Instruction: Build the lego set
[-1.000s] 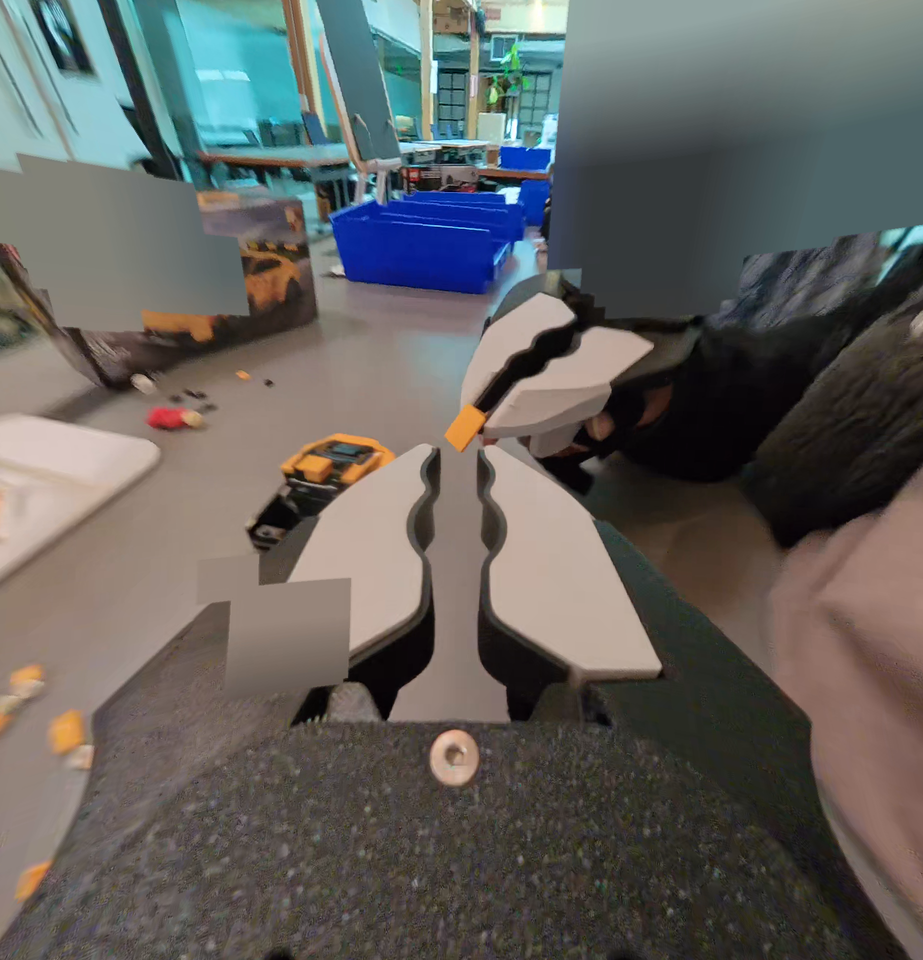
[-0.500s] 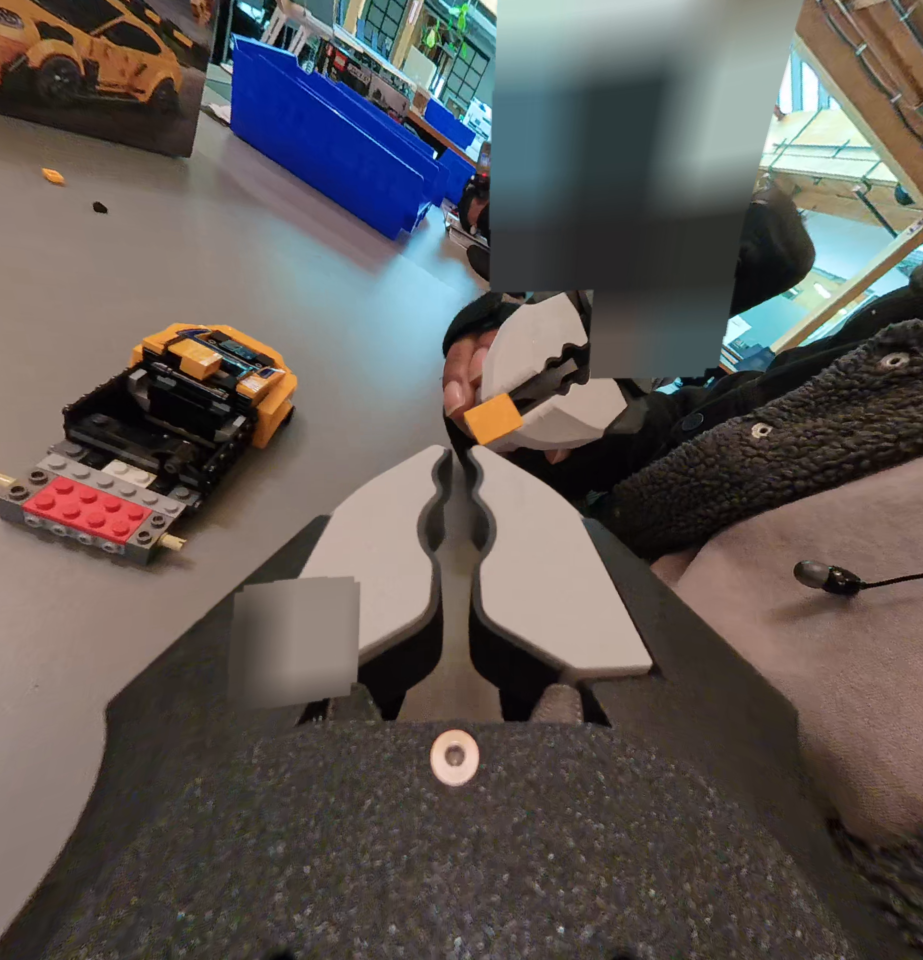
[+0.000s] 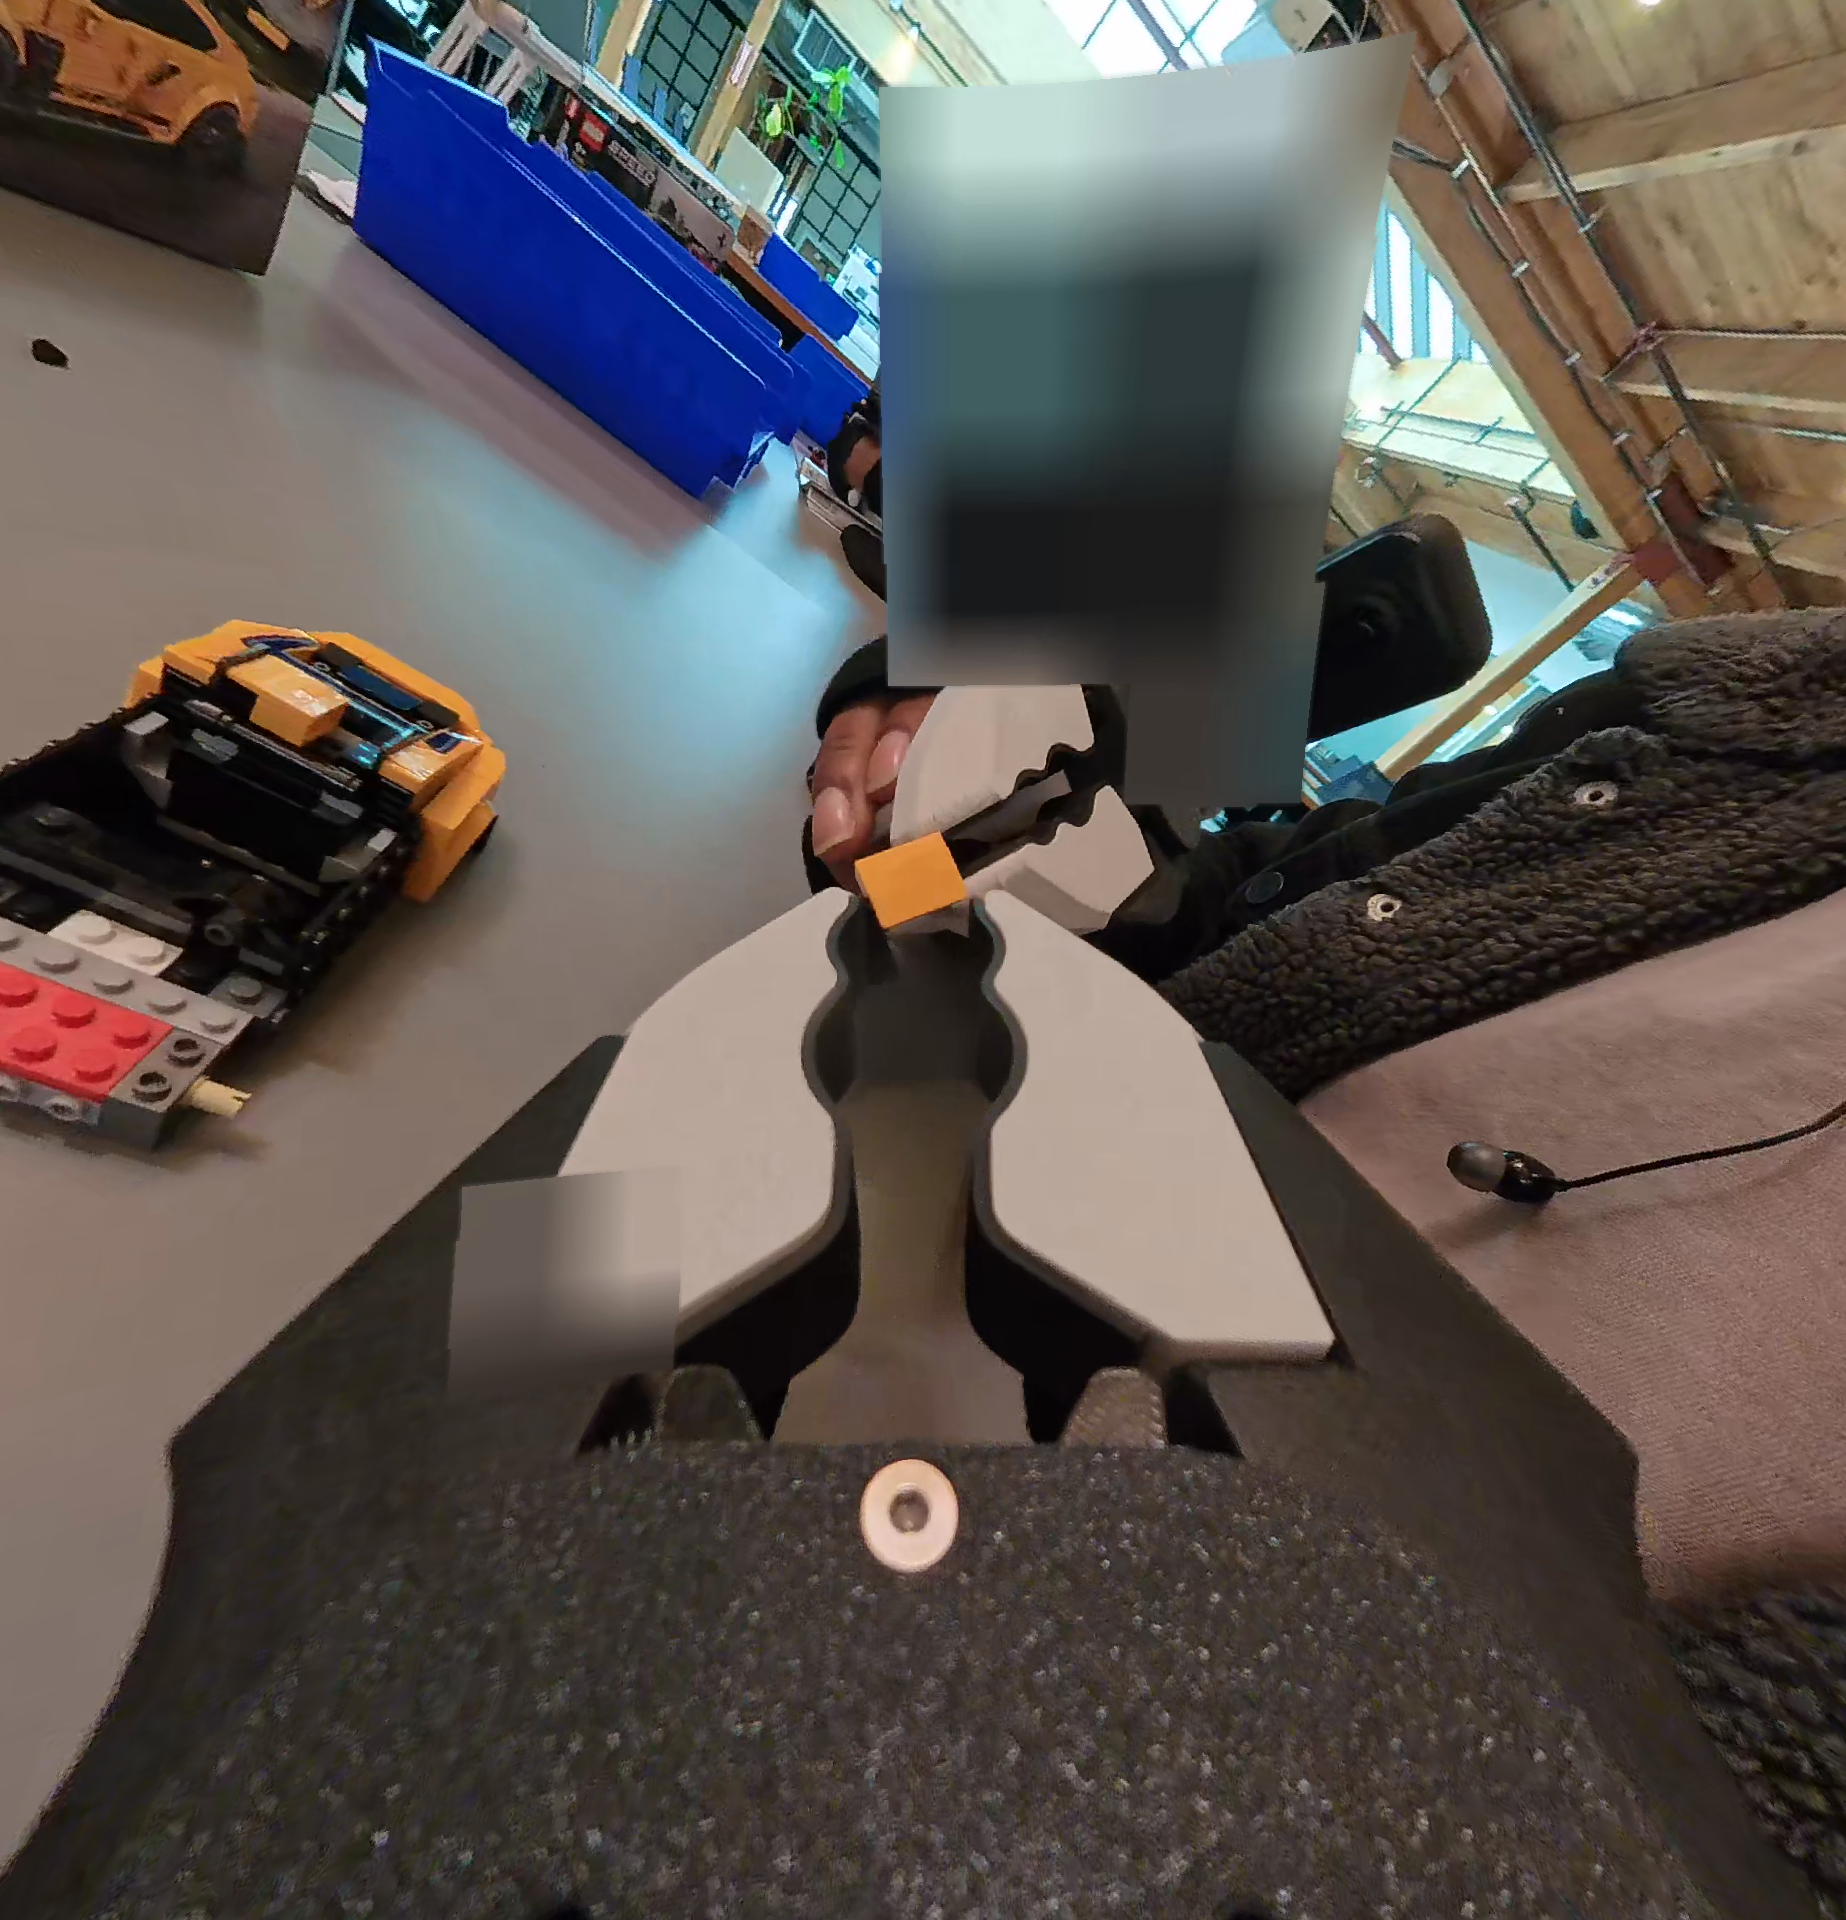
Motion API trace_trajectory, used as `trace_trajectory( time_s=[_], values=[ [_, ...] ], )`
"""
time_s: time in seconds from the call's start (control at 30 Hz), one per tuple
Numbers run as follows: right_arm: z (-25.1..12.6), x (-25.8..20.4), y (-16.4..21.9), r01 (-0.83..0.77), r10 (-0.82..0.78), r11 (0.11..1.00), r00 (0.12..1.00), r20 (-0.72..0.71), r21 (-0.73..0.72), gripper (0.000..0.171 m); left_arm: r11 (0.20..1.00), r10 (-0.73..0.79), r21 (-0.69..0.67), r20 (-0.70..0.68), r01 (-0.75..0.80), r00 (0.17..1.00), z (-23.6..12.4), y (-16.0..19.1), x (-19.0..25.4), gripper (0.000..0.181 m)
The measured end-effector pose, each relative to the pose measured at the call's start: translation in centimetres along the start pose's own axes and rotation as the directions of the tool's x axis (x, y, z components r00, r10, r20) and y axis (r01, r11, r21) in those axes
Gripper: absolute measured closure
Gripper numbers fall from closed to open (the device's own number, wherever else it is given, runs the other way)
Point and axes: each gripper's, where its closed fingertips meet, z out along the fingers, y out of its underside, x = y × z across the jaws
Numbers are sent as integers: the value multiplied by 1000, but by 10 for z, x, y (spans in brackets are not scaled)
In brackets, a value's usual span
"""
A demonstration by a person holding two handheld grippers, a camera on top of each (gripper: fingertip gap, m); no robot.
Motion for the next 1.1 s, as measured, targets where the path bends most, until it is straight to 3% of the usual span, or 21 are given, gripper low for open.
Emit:
trace_trajectory(
  time_s=[1.1],
  values=[
    [-2,-2,-3,61,-60,998,998,-21,22,165,998,-60,-10,-41,59,997,-2,0,2,166]
  ],
)
